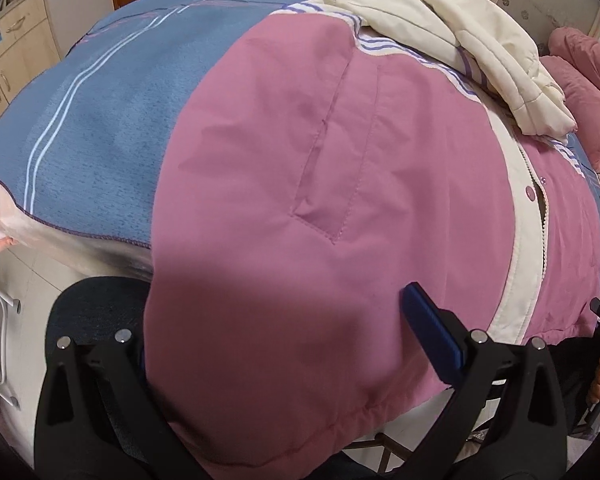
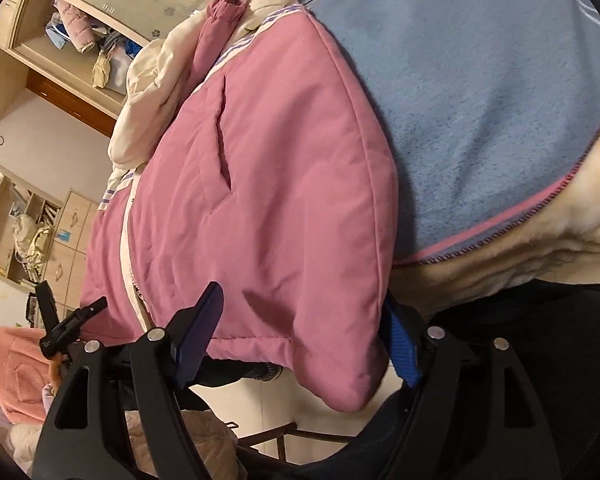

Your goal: Fold large clothes

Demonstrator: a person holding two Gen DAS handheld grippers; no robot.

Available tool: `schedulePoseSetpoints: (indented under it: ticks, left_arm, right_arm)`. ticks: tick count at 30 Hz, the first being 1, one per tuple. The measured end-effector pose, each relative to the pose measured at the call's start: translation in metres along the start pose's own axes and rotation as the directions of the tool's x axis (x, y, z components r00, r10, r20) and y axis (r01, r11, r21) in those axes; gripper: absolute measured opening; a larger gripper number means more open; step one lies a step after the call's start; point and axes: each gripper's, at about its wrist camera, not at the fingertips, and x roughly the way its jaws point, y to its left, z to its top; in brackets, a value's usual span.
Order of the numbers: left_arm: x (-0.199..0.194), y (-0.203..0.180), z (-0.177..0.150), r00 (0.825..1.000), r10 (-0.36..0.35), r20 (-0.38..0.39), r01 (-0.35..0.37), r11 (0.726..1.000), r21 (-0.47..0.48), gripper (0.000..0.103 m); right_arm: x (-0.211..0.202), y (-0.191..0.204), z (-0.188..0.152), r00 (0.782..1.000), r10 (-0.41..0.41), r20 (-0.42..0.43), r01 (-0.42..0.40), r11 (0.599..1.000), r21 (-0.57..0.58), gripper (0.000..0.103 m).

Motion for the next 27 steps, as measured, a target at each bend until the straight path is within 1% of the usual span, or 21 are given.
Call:
schedulePoseSetpoints:
  ticks: [4, 7, 10, 11, 13, 14, 16, 17, 18, 19, 21, 22, 23, 24, 25, 26, 27]
  left_arm:
    - [-0.002, -0.001, 0.003, 0.999, -0.038, 0.016, 0.038, 0.999, -0.007, 0.101]
    - [-0.007, -0.003, 0.002, 0.998, -0.055, 0.033, 0.055, 0.998, 0.007, 0.101]
    - [-0.010, -0.006, 0.001, 0.997, -0.062, 0.039, 0.061, 0.998, 0.023, 0.101]
    - [-0.007, -0.011, 0.003, 0.997, -0.063, 0.038, 0.063, 0.998, 0.021, 0.101]
    - [-0.003, -0.007, 0.004, 0.998, -0.063, 0.027, 0.063, 0.998, 0.012, 0.101]
    - [-0.002, -0.006, 0.004, 0.998, -0.062, 0.024, 0.062, 0.998, 0.008, 0.101]
    - [0.003, -0.007, 0.006, 0.997, -0.068, 0.022, 0.068, 0.998, 0.002, 0.101]
    - [0.004, -0.007, 0.006, 0.997, -0.068, 0.021, 0.068, 0.998, 0.001, 0.101]
    - [0.006, -0.008, 0.006, 0.997, -0.069, 0.021, 0.069, 0.998, 0.001, 0.101]
    - [0.007, -0.008, 0.006, 0.997, -0.068, 0.022, 0.068, 0.998, 0.001, 0.101]
    - [0.006, -0.009, 0.005, 0.997, -0.077, 0.027, 0.077, 0.997, 0.006, 0.101]
    - [0.004, -0.008, 0.004, 0.995, -0.099, 0.032, 0.099, 0.995, 0.013, 0.093]
    - [0.003, -0.007, 0.004, 0.992, -0.118, 0.034, 0.117, 0.993, 0.020, 0.087]
    - [0.001, -0.006, 0.004, 0.991, -0.129, 0.033, 0.128, 0.991, 0.028, 0.076]
    - [0.000, -0.005, 0.006, 0.991, -0.133, 0.030, 0.132, 0.991, 0.029, 0.068]
    - [-0.001, -0.002, 0.007, 0.990, -0.139, 0.025, 0.139, 0.990, 0.029, 0.064]
    - [-0.001, -0.001, 0.008, 0.989, -0.143, 0.023, 0.143, 0.989, 0.028, 0.054]
  right_arm:
    - [-0.001, 0.006, -0.002, 1.000, 0.003, -0.003, -0.003, 1.000, -0.018, 0.076]
    - [-0.005, 0.010, -0.006, 1.000, 0.010, 0.015, -0.009, 0.999, -0.035, 0.068]
    - [-0.012, 0.011, -0.011, 0.999, 0.017, 0.027, -0.016, 0.999, -0.040, 0.067]
    - [-0.012, 0.010, -0.011, 1.000, 0.001, 0.022, -0.001, 1.000, -0.031, 0.068]
    - [-0.007, 0.007, -0.009, 0.999, -0.052, 0.002, 0.052, 0.999, -0.011, 0.068]
    - [-0.005, 0.009, -0.008, 0.997, -0.075, -0.005, 0.075, 0.997, -0.024, 0.068]
    - [0.004, 0.012, -0.008, 0.990, -0.139, -0.027, 0.138, 0.989, -0.047, 0.072]
    - [0.011, 0.014, -0.007, 0.983, -0.179, -0.042, 0.177, 0.983, -0.055, 0.075]
    - [0.016, 0.016, -0.007, 0.975, -0.214, -0.051, 0.211, 0.975, -0.065, 0.075]
    - [0.019, 0.018, -0.007, 0.972, -0.230, -0.051, 0.226, 0.971, -0.076, 0.075]
    - [0.018, 0.021, -0.008, 0.975, -0.220, -0.041, 0.216, 0.973, -0.080, 0.075]
    - [0.016, 0.022, -0.009, 0.978, -0.206, -0.039, 0.203, 0.976, -0.080, 0.065]
    - [0.013, 0.024, -0.011, 0.980, -0.195, -0.036, 0.191, 0.978, -0.087, 0.049]
    - [0.008, 0.024, -0.012, 0.982, -0.183, -0.037, 0.179, 0.980, -0.092, 0.040]
    - [0.002, 0.024, -0.012, 0.986, -0.160, -0.036, 0.156, 0.983, -0.093, 0.024]
    - [-0.003, 0.025, -0.011, 0.990, -0.135, -0.034, 0.131, 0.987, -0.095, 0.017]
    - [-0.008, 0.025, -0.011, 0.993, -0.113, -0.032, 0.109, 0.989, -0.098, 0.016]
